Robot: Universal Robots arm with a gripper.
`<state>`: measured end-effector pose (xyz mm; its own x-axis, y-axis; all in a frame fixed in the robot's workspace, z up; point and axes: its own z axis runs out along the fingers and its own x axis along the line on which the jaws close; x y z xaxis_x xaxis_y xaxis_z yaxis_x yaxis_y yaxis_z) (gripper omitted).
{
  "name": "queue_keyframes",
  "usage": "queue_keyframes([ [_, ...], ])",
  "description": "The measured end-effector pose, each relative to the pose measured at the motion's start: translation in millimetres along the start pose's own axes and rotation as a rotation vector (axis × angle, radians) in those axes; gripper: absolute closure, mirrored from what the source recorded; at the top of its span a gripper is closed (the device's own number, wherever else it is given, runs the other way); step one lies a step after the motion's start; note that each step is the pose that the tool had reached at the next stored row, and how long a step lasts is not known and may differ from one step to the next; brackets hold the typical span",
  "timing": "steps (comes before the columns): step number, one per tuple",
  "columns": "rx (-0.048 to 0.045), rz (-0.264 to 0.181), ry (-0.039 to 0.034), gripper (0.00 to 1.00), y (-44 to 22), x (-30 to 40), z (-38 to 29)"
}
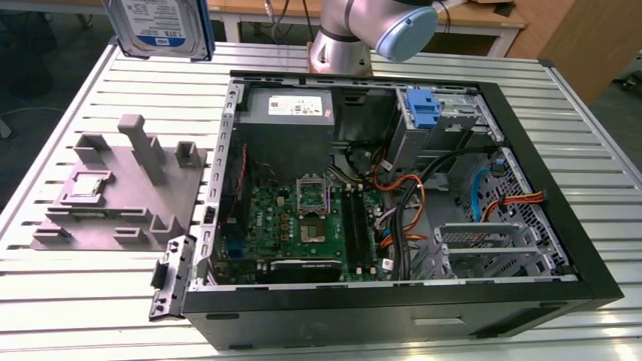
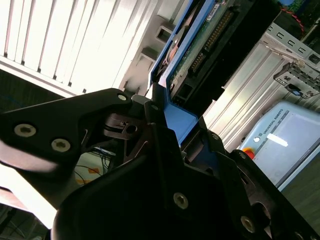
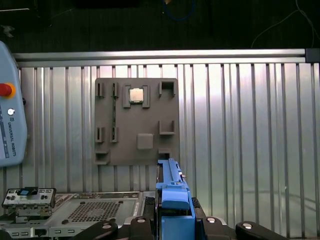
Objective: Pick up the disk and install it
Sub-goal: 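Pick up the disk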
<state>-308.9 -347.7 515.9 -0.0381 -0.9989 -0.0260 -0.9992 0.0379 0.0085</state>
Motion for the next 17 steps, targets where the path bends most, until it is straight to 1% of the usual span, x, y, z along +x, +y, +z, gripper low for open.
queue_keyframes([
  [17,0.0000,0.000,0.0000,0.64,-6.3,-0.2,0.0],
])
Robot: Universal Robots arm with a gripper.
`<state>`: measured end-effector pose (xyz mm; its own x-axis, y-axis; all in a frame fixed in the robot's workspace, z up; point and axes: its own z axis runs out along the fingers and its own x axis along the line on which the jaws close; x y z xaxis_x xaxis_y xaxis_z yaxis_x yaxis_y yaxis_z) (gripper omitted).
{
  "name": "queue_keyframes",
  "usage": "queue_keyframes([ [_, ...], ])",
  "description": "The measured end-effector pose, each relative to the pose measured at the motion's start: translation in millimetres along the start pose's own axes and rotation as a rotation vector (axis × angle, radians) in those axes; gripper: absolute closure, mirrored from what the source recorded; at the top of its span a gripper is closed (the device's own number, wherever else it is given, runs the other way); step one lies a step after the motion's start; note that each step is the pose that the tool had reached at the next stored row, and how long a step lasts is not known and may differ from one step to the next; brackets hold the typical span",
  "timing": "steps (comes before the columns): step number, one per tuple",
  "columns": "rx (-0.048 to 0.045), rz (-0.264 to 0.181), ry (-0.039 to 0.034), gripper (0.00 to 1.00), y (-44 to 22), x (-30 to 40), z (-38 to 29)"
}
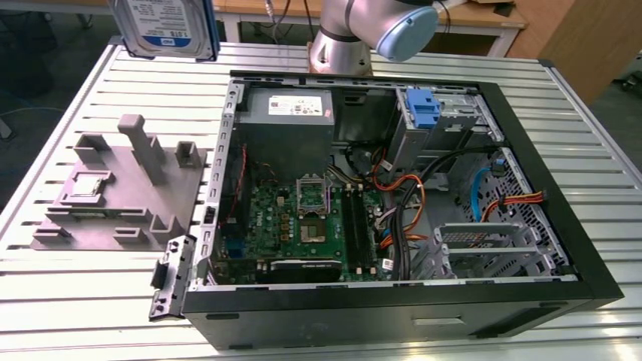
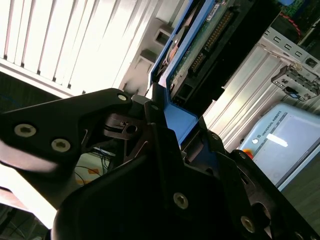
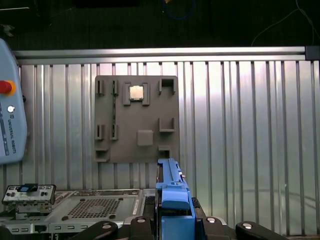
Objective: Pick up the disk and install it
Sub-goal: 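Pick up the disk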
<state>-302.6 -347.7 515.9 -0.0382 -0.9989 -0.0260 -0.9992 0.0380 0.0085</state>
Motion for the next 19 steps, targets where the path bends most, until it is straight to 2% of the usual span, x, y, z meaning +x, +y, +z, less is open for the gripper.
queue_keyframes([
  [19,-0.0001,0.000,0.0001,0.64,-6.5,-0.2,-0.1],
])
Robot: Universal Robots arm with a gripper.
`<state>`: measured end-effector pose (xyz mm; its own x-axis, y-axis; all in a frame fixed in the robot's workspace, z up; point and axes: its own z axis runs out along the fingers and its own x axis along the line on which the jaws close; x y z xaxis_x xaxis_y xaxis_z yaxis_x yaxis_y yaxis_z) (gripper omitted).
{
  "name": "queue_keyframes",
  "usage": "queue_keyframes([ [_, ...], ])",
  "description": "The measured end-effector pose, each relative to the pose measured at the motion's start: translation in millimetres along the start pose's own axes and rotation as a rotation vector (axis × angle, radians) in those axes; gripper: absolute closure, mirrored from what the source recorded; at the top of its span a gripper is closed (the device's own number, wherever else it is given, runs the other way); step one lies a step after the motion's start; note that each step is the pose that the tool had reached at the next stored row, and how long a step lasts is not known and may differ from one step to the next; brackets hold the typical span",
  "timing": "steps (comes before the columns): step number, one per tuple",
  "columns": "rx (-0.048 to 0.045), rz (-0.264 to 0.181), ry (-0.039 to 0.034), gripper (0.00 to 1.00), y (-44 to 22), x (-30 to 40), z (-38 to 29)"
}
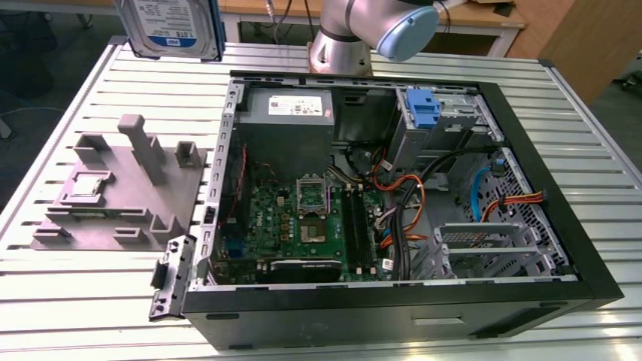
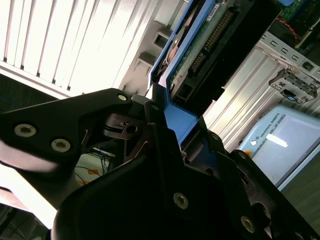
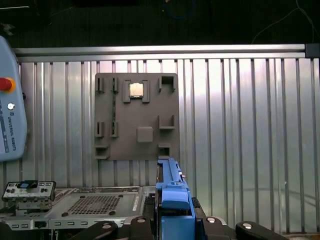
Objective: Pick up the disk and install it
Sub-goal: 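Pick up the disk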
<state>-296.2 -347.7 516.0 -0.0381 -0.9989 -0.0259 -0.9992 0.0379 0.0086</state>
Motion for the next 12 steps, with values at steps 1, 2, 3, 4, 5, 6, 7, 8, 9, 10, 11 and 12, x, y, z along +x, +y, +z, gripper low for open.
queue_keyframes([
  [1,0.0001,0.000,0.0000,0.64,-0.3,0.0,0.0],
  [2,0.0001,0.000,0.0000,0.64,-0.7,0.0,0.0],
  [3,0.0000,0.000,0.0000,0.64,-1.2,0.0,0.0],
  [4,0.0000,0.000,0.0000,0.64,-1.7,-0.1,0.0],
  [5,0.0000,0.000,0.0000,0.64,-2.4,-0.1,0.0],
  [6,0.0000,0.000,0.0000,0.64,-3.2,-0.1,0.0],
  [7,0.0000,0.000,0.0000,0.64,-3.9,-0.2,0.0],
  [8,0.0001,0.000,-0.0001,0.64,-4.4,-0.2,0.0],
  [9,0.0000,0.000,0.0000,0.64,-4.8,-0.2,0.0],
  [10,0.0000,0.000,0.0000,0.64,-4.8,-0.2,0.0],
  [11,0.0001,0.000,0.0000,0.64,-5.0,0.0,0.0],
  [12,0.0001,0.000,-0.0001,0.64,-5.1,0.7,-0.1],
])
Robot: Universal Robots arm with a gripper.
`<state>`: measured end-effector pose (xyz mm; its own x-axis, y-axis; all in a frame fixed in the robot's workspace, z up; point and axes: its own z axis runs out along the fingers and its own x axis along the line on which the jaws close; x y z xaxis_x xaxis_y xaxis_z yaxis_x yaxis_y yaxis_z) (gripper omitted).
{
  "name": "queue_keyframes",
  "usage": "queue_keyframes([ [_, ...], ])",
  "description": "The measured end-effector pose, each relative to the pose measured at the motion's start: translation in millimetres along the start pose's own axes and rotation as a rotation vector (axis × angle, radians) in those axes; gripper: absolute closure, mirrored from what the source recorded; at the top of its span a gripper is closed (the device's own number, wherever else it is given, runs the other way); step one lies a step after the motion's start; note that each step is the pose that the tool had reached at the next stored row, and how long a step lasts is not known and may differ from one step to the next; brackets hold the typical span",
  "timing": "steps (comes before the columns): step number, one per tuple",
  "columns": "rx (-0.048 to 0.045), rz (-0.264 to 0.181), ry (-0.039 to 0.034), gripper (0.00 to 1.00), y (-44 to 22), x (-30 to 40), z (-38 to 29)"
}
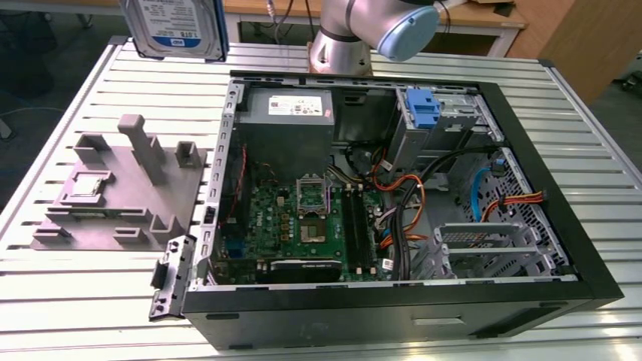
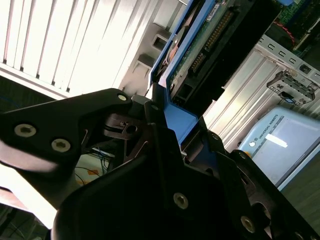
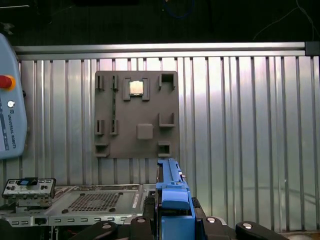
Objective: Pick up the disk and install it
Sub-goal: 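Pick up the disk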
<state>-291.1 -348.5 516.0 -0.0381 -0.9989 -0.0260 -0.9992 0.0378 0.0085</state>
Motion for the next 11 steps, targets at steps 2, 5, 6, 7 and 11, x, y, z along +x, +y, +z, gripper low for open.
queue_keyframes([
  [2,0.0001,0.000,0.0000,0.64,-0.1,2.9,0.0],
  [5,-0.0001,0.000,0.0001,0.64,-0.3,7.9,-0.2],
  [6,-0.0001,0.000,0.0000,0.64,-0.3,9.3,-0.3],
  [7,-0.0001,0.000,0.0001,0.64,-0.4,11.0,-0.3],
  [11,0.0000,0.001,0.0009,0.64,-0.7,18.4,-0.5],
])
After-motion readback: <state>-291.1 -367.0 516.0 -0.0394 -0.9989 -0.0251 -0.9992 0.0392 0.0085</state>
